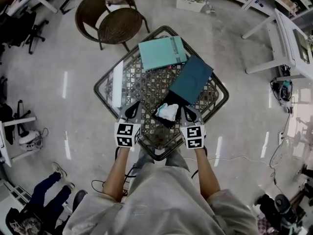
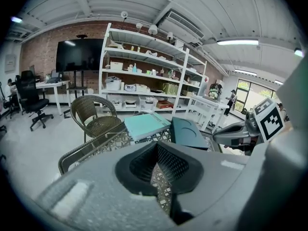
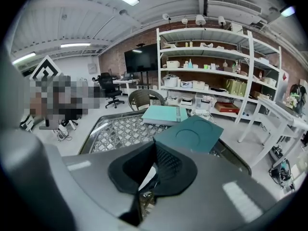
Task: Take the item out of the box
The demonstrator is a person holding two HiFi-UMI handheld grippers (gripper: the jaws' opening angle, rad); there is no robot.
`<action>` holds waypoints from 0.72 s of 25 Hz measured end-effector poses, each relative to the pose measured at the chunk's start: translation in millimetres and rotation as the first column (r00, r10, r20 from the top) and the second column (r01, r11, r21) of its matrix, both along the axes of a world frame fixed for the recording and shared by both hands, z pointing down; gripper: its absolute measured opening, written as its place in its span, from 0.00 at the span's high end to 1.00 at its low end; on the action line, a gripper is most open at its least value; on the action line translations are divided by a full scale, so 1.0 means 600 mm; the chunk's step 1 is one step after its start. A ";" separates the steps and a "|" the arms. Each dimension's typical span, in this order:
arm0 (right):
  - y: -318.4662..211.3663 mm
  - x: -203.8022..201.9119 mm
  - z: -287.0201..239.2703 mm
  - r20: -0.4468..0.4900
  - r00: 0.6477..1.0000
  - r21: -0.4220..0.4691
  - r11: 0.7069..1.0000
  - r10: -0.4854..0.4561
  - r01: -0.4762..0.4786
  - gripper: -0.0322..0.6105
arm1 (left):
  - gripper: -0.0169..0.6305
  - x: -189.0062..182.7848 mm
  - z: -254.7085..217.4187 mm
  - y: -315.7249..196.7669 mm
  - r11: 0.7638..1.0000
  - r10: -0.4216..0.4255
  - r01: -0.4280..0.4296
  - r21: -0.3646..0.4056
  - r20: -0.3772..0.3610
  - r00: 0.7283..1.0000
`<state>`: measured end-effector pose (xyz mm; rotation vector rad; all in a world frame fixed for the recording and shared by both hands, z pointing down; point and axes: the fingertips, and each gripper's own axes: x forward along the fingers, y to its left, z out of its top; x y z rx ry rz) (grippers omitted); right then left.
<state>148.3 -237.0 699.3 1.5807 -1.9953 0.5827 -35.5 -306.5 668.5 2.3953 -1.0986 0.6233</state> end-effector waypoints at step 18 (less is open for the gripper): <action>0.053 -0.055 0.071 -0.030 0.992 -0.111 0.987 -0.123 0.119 0.95 | 0.97 -0.032 0.048 0.048 0.998 -0.049 0.049 -0.051 -0.001 0.999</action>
